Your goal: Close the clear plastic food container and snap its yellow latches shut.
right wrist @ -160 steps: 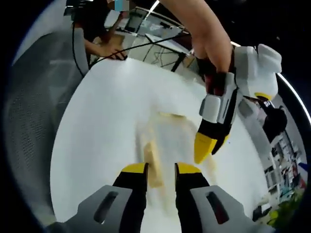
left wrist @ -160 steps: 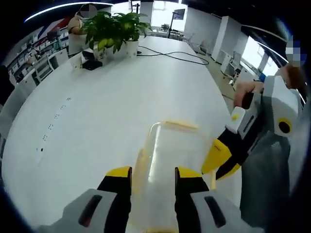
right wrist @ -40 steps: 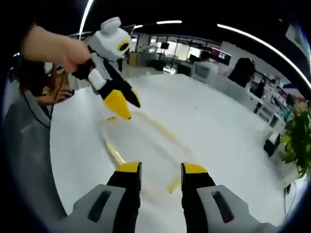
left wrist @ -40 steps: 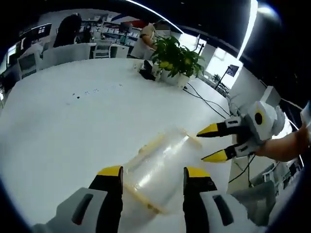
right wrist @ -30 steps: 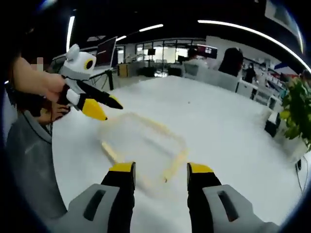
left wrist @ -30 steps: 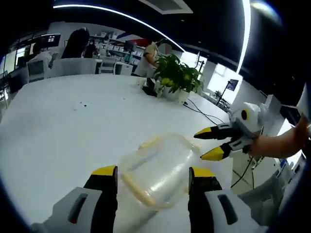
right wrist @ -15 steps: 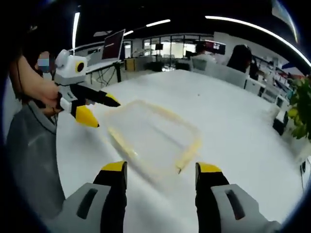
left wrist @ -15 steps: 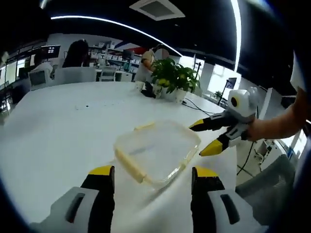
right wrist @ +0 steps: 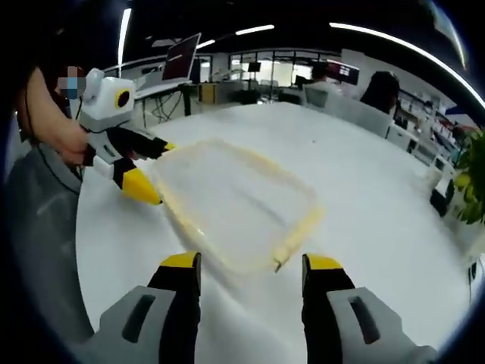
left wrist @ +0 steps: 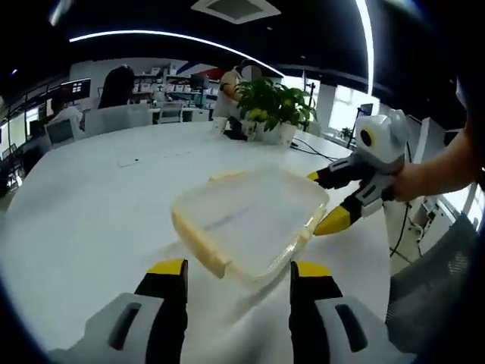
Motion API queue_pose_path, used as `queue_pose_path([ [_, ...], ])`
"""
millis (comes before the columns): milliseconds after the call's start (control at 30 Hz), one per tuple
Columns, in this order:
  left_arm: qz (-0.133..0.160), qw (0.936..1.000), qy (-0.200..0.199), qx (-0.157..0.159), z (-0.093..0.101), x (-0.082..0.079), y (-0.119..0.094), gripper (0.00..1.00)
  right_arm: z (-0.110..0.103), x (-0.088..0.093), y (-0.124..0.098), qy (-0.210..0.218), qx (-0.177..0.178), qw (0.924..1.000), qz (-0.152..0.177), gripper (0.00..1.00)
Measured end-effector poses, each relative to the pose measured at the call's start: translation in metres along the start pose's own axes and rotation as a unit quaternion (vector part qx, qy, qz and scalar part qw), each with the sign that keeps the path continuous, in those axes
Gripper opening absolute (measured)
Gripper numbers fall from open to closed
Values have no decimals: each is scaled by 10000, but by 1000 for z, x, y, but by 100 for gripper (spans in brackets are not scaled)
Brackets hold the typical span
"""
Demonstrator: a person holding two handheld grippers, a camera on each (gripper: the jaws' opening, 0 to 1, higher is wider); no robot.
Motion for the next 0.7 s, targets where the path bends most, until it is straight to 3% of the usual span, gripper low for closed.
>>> queue_pose_path([
  [700, -30, 9997, 251, 41, -1, 1, -3, 41, -7, -5, 4, -521, 101, 9985, -130, 42],
])
Point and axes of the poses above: the point that each gripper's makers call its tool centre point, and the gripper's own axes: y roughly forward along the fingers, z roughly to its right, x roughly out of its underside, the point moved 7 cm from there along -y, roughly backward along the fingers
